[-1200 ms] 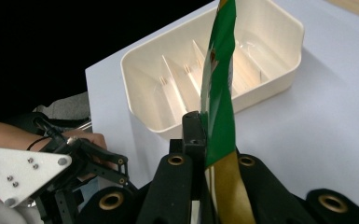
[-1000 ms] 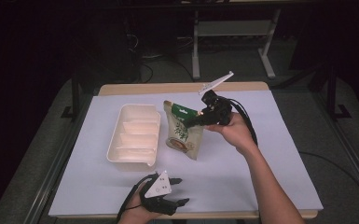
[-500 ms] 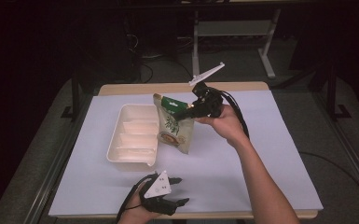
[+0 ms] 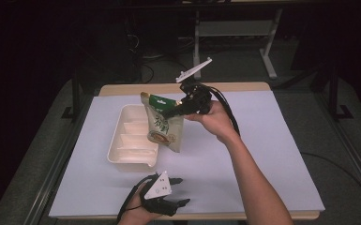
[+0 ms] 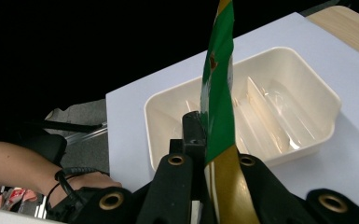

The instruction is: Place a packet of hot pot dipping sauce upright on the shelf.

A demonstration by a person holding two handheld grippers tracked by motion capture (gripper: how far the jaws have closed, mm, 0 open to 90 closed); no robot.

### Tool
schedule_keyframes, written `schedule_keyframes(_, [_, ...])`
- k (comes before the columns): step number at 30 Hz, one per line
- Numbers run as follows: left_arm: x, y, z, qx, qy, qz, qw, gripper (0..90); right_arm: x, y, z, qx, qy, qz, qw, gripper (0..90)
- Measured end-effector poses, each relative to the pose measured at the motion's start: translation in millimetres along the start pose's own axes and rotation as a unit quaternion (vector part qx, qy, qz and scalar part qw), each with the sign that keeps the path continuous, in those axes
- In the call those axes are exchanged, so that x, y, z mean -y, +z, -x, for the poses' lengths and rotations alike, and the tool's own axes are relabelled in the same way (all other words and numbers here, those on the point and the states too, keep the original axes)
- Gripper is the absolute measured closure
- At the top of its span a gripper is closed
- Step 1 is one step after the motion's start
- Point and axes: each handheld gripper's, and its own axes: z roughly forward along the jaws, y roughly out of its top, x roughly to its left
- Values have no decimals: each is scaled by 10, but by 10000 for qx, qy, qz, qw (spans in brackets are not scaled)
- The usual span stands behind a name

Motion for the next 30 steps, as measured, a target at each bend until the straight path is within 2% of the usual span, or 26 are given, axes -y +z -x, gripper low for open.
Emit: schedule_keyframes(30, [-9,-10,-3,4,59,20,10000,326,-362,512,-183,-426,-377,-137,9983,895])
